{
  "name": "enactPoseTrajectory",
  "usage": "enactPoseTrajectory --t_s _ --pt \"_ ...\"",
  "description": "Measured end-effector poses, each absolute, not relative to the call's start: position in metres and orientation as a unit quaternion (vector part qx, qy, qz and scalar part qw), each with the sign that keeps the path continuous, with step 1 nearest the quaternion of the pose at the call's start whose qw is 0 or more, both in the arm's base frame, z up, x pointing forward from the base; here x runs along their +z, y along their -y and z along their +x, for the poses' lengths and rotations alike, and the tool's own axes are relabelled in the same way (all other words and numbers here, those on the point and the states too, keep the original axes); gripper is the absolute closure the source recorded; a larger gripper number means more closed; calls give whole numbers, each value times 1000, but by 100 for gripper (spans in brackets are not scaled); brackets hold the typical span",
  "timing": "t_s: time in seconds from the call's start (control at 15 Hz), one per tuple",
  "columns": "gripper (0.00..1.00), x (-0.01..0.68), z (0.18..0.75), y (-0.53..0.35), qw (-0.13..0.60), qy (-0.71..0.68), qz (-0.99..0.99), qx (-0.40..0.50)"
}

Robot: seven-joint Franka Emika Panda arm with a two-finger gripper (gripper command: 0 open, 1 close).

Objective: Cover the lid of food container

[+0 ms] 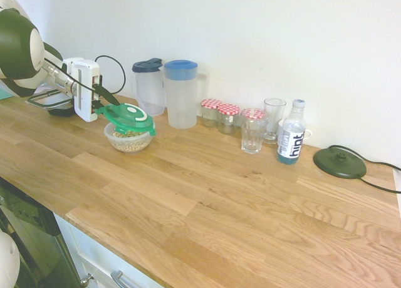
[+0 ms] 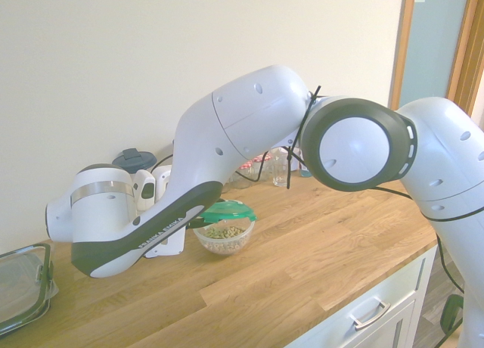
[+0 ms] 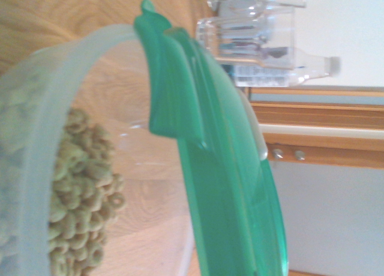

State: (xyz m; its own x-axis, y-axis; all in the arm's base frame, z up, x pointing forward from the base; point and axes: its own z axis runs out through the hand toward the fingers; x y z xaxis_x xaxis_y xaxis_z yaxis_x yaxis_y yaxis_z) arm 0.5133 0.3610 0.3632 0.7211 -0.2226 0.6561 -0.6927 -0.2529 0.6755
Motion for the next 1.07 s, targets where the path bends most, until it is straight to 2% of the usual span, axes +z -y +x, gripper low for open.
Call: enactPoseTrajectory --t_s 1.07 --pt "0 439 499 -348 361 345 860 109"
